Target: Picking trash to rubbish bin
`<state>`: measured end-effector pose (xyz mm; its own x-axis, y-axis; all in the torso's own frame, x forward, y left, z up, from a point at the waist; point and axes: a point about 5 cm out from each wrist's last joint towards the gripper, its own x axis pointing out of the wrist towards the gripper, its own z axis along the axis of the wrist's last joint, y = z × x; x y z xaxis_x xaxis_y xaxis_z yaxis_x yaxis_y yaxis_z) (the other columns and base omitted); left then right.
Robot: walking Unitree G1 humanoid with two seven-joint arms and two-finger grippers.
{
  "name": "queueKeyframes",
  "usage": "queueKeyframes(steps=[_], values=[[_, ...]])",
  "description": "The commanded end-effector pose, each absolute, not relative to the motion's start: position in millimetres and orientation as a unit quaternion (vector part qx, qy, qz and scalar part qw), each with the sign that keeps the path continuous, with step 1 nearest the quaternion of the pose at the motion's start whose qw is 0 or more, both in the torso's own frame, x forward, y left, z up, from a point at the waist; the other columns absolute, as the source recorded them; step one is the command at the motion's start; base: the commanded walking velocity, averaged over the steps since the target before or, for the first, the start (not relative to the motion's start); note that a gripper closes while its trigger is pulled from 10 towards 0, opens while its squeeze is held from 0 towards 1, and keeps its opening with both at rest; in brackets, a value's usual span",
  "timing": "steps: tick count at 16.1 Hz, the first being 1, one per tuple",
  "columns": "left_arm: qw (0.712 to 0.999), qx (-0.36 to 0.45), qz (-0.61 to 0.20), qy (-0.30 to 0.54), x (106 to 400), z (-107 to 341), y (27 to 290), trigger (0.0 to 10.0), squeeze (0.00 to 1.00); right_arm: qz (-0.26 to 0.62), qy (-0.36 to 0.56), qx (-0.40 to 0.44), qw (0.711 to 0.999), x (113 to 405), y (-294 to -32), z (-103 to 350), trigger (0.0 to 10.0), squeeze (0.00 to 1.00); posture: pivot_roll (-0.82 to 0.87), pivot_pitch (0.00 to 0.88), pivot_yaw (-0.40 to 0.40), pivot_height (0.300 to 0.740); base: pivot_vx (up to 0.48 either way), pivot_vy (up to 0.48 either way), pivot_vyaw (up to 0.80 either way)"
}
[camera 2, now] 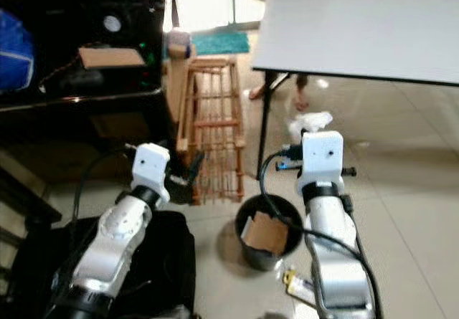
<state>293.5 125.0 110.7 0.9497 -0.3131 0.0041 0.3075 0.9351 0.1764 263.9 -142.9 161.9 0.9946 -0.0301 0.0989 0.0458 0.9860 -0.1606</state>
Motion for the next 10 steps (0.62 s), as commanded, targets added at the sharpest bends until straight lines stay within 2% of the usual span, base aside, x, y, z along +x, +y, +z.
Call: queueKeyframes(steps=[1,10], values=[[0.984,0.089,-0.151,-0.017,293.0,111.2,127.6,10.0,0.0,-0.02,-0.045,-0.086,0.995,263.1,-142.7,160.5,0.0,0.0,-0.03,0.128,0.038,0.74,0.0,0.0,0.0],[0.984,0.087,-0.152,-0.013,292.1,109.3,124.3,10.0,0.0,-0.02,-0.041,-0.086,0.995,263.7,-142.2,159.0,0.0,0.0,-0.02,0.126,0.036,0.74,0.0,0.0,0.0]])
